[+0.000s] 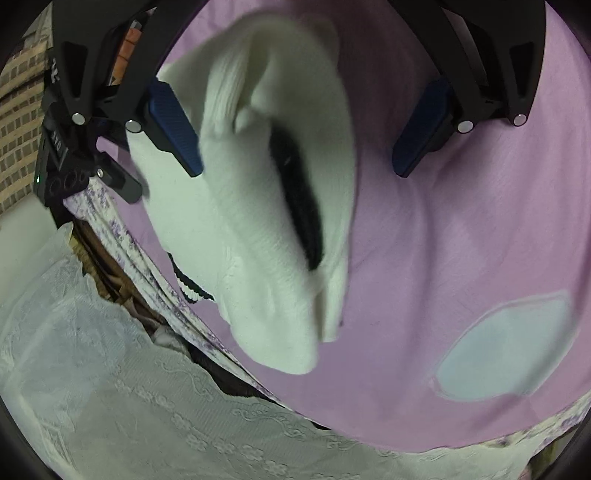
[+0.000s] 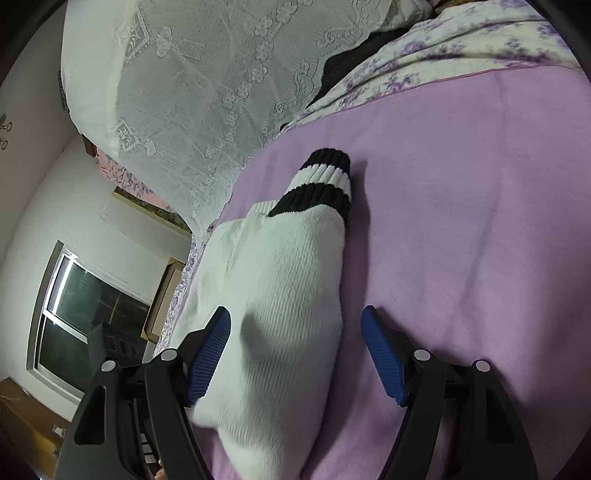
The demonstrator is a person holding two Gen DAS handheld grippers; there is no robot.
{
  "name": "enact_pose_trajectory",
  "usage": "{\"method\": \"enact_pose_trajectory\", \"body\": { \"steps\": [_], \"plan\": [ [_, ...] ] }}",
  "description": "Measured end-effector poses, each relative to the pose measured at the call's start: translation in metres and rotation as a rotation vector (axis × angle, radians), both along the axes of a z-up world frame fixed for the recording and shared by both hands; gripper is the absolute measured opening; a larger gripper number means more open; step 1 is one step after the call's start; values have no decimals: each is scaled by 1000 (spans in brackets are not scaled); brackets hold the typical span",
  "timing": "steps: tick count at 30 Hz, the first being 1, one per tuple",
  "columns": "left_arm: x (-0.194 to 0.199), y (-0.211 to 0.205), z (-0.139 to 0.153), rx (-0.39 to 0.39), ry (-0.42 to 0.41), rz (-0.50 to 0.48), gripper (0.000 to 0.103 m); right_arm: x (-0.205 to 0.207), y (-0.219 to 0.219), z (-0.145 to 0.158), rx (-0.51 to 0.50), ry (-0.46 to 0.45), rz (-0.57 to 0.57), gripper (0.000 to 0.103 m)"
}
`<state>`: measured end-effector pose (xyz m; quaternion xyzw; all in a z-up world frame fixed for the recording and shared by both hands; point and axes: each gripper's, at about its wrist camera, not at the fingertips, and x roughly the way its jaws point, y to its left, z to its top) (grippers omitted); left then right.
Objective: Fold small clothes
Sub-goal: 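Grasp the folded sweater with the right tool while the left tool grasps it too, then lift and carry the sweater with both tools toward the striped garment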
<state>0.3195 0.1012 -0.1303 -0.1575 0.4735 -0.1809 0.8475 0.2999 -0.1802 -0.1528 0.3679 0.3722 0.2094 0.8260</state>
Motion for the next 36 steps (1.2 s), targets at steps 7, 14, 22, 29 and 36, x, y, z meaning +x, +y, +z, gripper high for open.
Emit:
{"method": "enact_pose_trajectory", "body": {
  "steps": [7, 14, 22, 29, 36],
  "plan": [
    [17, -16, 0, -24, -22, -52, 98, 32, 24, -2, -63, -6, 60, 68],
    [10, -13, 8, -53, -62, -55, 81, 19, 30, 10, -124, -83, 52, 52],
    [-1, -8, 15, -74, -82, -62, 51, 1, 29, 22, -188, -145, 36, 48],
    [-3, -8, 1, -125, -3, -74, 65, -16, 17, 20, -168, -112, 19, 47],
    [-5, -35, -1, -34, -45, -156, 91, 3, 5, -4, -27, -15, 39, 53]
  ]
}}
